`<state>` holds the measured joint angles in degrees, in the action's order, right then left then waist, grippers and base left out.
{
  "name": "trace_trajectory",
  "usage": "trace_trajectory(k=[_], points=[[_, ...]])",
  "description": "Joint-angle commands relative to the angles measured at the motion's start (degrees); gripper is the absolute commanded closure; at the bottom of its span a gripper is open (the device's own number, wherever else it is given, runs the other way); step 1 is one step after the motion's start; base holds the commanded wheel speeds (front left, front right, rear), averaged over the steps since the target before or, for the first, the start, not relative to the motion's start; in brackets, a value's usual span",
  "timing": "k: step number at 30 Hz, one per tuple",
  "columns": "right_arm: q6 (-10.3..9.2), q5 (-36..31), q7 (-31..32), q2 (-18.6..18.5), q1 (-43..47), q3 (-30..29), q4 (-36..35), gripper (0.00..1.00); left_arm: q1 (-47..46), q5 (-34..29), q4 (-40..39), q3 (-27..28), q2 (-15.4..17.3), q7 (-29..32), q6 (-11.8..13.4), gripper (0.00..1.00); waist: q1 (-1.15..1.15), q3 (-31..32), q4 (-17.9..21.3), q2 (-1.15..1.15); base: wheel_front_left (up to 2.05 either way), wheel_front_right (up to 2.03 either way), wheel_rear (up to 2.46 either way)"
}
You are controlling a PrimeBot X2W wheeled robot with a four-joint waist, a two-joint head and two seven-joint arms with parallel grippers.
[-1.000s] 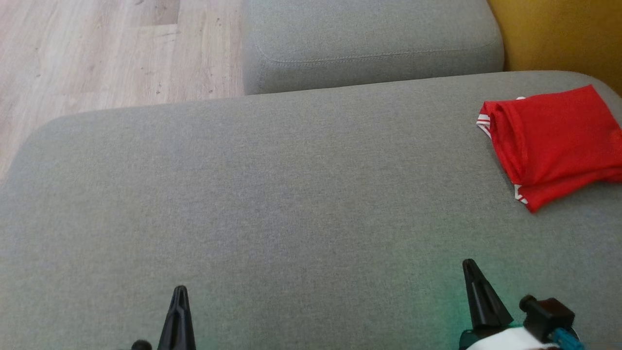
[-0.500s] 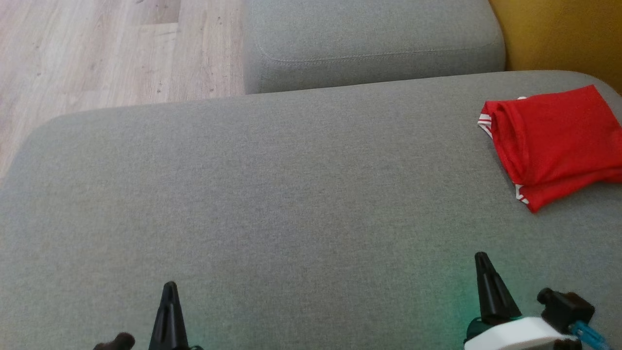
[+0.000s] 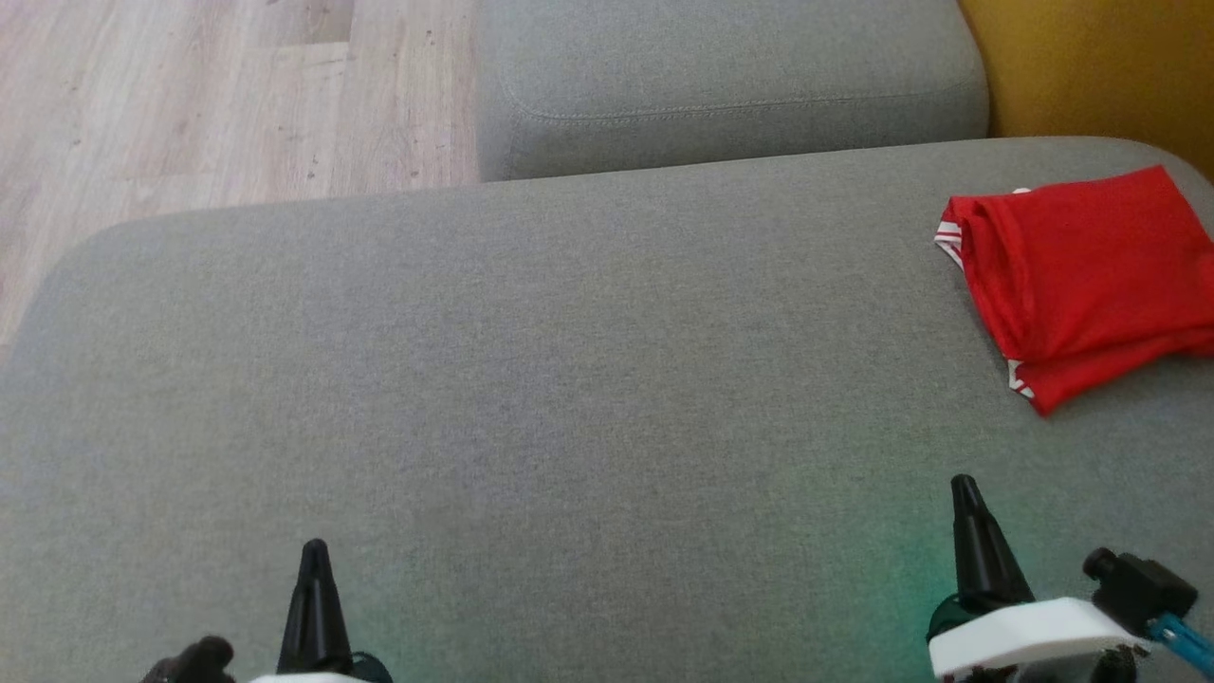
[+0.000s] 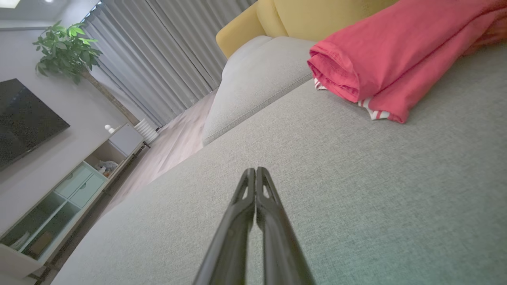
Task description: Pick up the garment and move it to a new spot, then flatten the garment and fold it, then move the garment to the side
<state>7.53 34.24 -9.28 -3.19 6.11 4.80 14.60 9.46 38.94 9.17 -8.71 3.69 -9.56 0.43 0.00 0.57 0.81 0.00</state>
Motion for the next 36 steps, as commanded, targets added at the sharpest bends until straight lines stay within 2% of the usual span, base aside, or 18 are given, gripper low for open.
trace_trajectory(k=[1, 36], points=[[-0.01, 1.8, 0.3, -1.0, -2.7, -0.2, -1.7, 1.00, -2.7, 1.5, -1.3, 1.5, 0.8, 0.2, -0.5, 1.00, 0.00, 0.0, 0.0, 0.00, 0.00, 0.00, 0.00], [-0.03, 25.5, 5.5, -1.4, -6.5, -3.4, -1.3, 1.00, -7.8, 23.5, 1.1, 5.7, 1.1, 5.5, -3.5, 1.00, 0.00, -0.3, -0.3, 0.00, 0.00, 0.00, 0.00]])
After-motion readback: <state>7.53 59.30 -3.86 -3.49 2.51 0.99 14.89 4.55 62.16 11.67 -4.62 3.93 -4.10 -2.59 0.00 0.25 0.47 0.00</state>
